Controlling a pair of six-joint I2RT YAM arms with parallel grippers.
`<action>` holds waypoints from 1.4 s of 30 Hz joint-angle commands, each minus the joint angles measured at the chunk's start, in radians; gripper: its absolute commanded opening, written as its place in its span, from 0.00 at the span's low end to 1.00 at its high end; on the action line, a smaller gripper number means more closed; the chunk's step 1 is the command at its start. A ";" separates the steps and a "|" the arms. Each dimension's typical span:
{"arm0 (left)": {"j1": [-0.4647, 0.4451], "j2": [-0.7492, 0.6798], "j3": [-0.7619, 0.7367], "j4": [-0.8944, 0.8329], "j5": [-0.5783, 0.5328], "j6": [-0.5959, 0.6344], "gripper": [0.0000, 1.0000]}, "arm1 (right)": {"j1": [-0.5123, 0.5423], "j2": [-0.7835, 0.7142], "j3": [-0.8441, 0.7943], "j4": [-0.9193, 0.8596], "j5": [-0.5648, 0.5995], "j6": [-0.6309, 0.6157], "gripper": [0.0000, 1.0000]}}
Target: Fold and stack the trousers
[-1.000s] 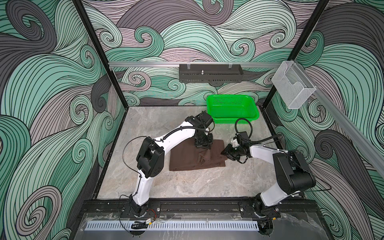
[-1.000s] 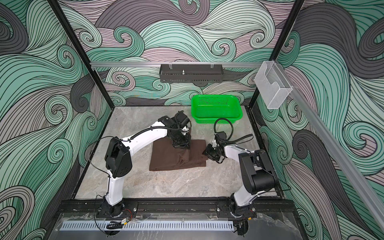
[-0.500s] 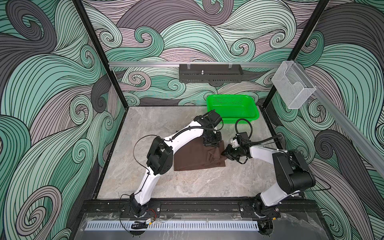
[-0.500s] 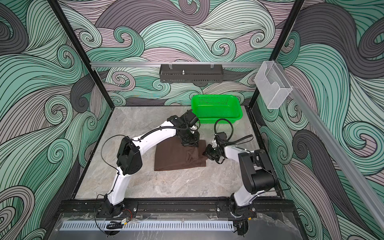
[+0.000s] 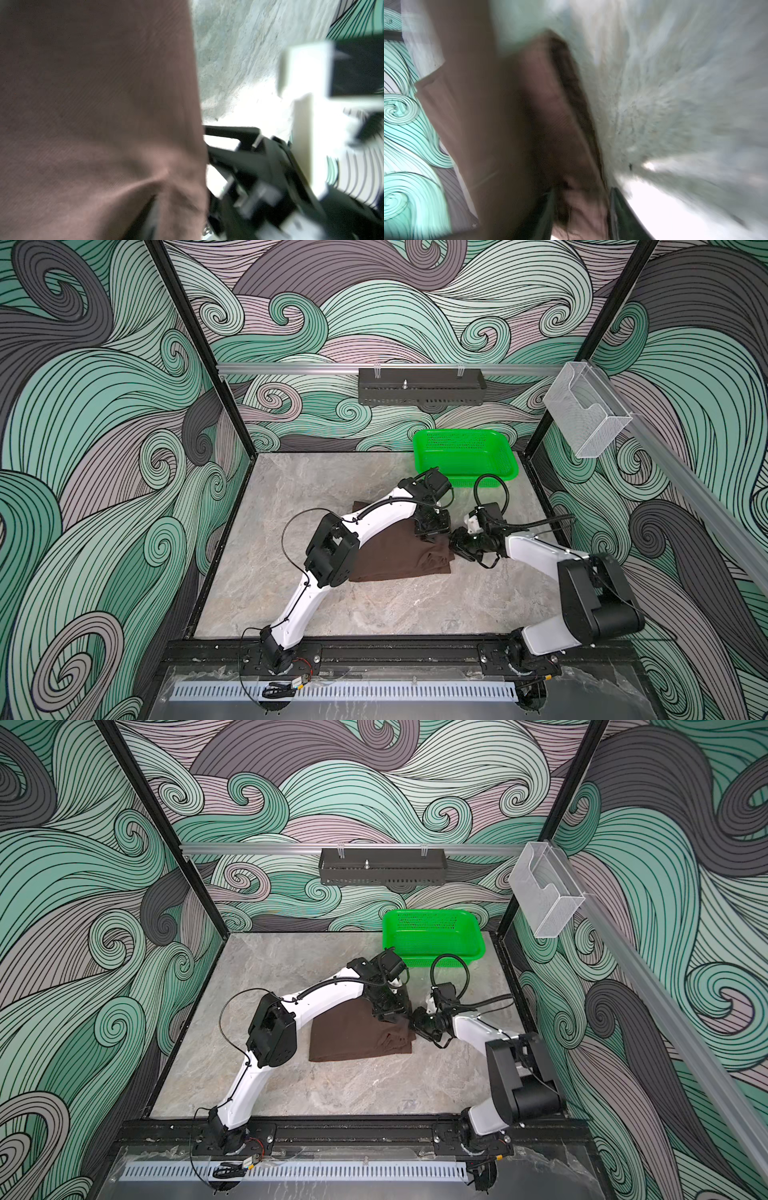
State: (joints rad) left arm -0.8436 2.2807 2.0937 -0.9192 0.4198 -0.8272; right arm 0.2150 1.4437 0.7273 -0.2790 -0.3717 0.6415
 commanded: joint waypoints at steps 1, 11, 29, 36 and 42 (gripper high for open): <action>-0.005 -0.109 -0.003 0.075 0.019 -0.015 0.99 | 0.001 -0.144 0.054 -0.156 0.183 -0.032 0.61; 0.037 -0.425 -0.246 0.099 -0.222 0.056 0.99 | 0.070 -0.203 0.211 -0.309 0.184 -0.112 0.55; 0.311 -0.678 -0.894 0.020 -0.356 0.179 0.89 | 0.208 0.219 0.160 -0.170 0.161 -0.101 0.43; 0.383 -0.813 -0.924 -0.009 -0.385 0.210 0.99 | 0.367 0.284 0.267 -0.109 0.116 -0.036 0.36; 0.414 -0.846 -0.971 0.024 -0.302 0.254 0.88 | 0.402 0.165 0.305 -0.152 0.212 0.000 0.57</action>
State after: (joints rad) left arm -0.4320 1.4357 1.1442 -0.8848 0.0830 -0.6102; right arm 0.6212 1.6829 1.0096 -0.4049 -0.2165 0.6163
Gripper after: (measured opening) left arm 0.891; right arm 0.558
